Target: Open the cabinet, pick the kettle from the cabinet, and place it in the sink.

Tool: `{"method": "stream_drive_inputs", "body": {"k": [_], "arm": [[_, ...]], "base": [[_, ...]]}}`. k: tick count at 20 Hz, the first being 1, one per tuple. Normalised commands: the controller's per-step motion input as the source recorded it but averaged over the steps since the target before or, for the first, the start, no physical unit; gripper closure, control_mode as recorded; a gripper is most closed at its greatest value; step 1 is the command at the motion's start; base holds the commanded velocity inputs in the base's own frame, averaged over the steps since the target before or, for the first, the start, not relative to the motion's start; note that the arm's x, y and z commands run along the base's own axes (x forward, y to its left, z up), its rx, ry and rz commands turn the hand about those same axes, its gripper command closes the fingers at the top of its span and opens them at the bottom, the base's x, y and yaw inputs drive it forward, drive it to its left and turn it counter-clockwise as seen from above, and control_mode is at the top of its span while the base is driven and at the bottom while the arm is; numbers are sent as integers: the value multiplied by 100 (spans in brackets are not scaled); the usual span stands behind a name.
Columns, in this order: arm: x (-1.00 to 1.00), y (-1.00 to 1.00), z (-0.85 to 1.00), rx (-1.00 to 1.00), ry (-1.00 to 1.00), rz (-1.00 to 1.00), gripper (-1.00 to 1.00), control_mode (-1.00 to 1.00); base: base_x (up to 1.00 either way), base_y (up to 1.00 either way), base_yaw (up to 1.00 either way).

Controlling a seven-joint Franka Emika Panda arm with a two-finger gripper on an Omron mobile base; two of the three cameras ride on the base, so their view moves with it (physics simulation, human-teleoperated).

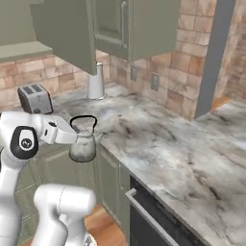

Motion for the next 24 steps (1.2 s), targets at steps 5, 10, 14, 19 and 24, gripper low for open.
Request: {"method": "stream_drive_inputs", "body": {"k": [5, 10, 14, 19, 24], "arm": [[0, 0, 0, 0, 0, 0, 100, 100], [0, 0, 0, 0, 0, 0, 100, 100], [0, 0, 0, 0, 0, 0, 100, 100], [0, 0, 0, 0, 0, 0, 100, 100], [0, 0, 0, 0, 0, 0, 100, 100]], "base": [[0, 8, -90], [0, 8, -89], [0, 5, -76], [3, -2, -9], [16, -30, 4]]}}
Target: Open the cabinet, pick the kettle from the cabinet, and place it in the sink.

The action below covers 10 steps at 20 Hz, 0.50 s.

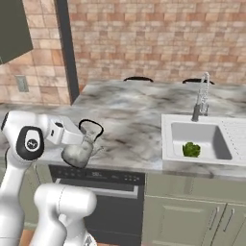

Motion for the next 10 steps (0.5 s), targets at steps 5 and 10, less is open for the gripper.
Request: {"method": "stream_drive_inputs", "body": {"k": [5, 10], "arm": [[0, 0, 0, 0, 0, 0, 100, 100], [0, 0, 0, 0, 0, 0, 100, 100]], "base": [[11, -48, 5], [11, -58, 1]]}}
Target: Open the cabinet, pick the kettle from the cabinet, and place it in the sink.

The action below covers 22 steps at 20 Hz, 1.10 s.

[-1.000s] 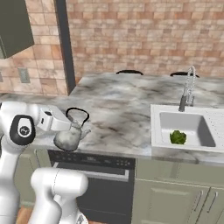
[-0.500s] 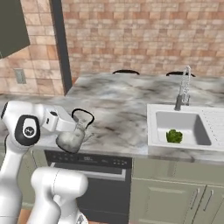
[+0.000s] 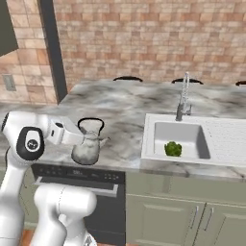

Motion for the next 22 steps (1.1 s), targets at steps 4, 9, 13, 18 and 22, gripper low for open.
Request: {"method": "stream_drive_inputs", "body": {"k": [4, 9, 13, 18, 22], "arm": [[0, 0, 0, 0, 0, 0, 100, 100], [0, 0, 0, 0, 0, 0, 100, 100], [0, 0, 0, 0, 0, 0, 100, 100], [0, 0, 0, 0, 0, 0, 100, 100], [0, 0, 0, 0, 0, 0, 100, 100]], "base": [[12, -59, 0], [16, -60, 0], [19, -58, 0], [22, -59, 0], [24, -58, 3]]}}
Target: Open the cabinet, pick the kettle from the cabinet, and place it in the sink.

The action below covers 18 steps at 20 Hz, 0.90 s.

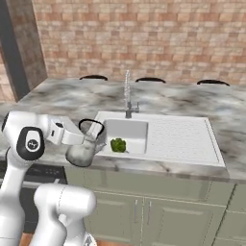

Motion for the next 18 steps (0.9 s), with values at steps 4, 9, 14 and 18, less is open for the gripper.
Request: {"method": "stream_drive_inputs", "body": {"k": [4, 9, 14, 18], "arm": [[0, 0, 0, 0, 0, 0, 100, 100], [0, 0, 0, 0, 0, 0, 100, 100], [0, 0, 0, 0, 0, 0, 100, 100], [0, 0, 0, 0, 0, 0, 100, 100]], "base": [[22, -57, 3], [25, -56, 4], [31, -52, 5], [32, -50, 5]]}}
